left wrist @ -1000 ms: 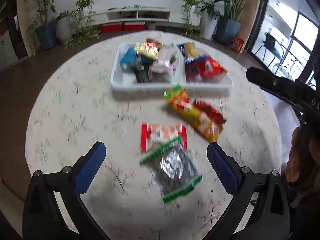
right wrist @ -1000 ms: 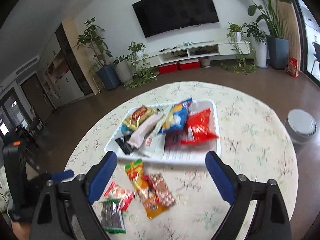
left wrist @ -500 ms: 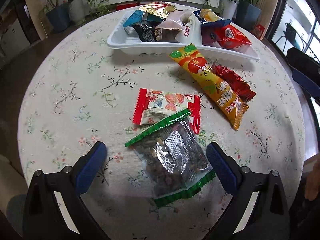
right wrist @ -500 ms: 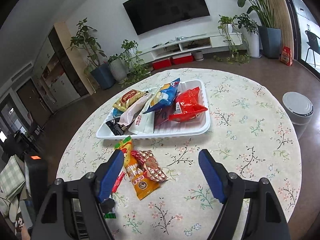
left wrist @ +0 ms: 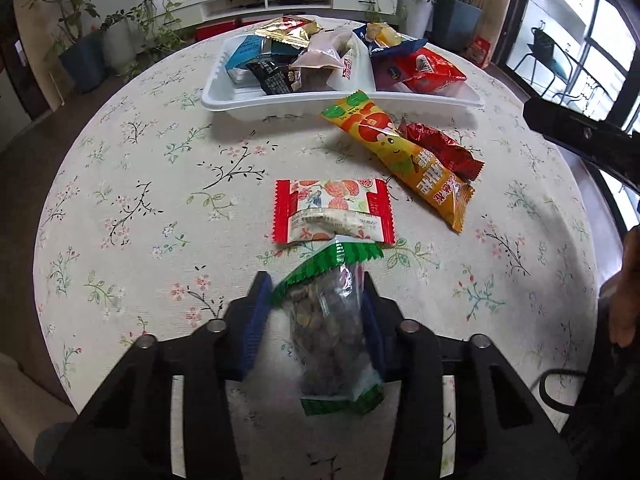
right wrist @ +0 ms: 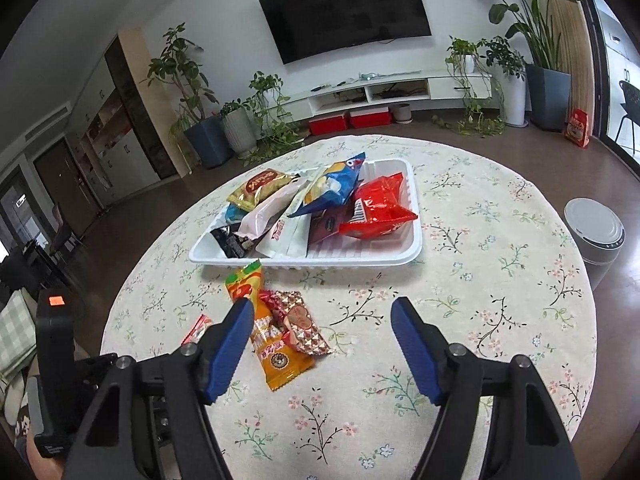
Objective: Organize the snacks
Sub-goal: 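Grasp the green-edged nut bag with the left tool while the right tool grasps the orange-yellow bar, then carry the nut bag and orange bar into the tray and open both tools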
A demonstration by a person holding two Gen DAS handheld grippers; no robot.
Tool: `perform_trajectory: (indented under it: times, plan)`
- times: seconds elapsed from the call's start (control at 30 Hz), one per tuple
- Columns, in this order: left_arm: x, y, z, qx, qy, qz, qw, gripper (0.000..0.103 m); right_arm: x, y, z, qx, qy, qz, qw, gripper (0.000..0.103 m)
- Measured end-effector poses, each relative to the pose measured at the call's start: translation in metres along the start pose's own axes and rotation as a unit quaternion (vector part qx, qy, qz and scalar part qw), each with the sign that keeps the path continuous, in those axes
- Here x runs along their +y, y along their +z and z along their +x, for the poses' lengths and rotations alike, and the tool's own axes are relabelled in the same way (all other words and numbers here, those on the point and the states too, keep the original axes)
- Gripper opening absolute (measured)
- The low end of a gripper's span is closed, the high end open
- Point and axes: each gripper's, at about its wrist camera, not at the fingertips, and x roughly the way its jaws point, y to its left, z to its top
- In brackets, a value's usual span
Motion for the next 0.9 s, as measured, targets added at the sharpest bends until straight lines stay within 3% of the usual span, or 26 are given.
perform_trajectory:
  times: [0.17,0.33,0.4,0.63,0.87,0.9]
  plan:
    - [0.030,-0.007,-0.013,-0.008,-0.044,-0.037,0.9983,0.032,0.026,0.000,-0.001,0.024,0.036,-0.056,0.997,0.067]
    - [0.046,-0.016,-0.015,-0.012,-0.079,-0.056,0.9952,0.026,0.073,-0.005,0.022,0.074,0.057,-0.154,0.984,0.057]
    - [0.048,-0.018,-0.017,-0.014,-0.088,-0.057,0.9944,0.026,0.081,-0.008,0.034,0.092,0.044,-0.174,0.979,0.050]
    - [0.054,-0.021,-0.014,-0.015,-0.106,-0.051,0.9929,0.024,0.069,0.000,0.068,0.144,-0.005,-0.157,0.977,0.049]
    - [0.056,-0.022,-0.016,-0.015,-0.106,-0.033,0.9937,0.020,0.073,0.001,0.094,0.182,-0.021,-0.184,0.966,0.045]
    - [0.057,-0.023,-0.017,-0.016,-0.104,-0.034,0.9938,0.020,0.074,0.000,0.097,0.191,-0.022,-0.189,0.963,0.041]
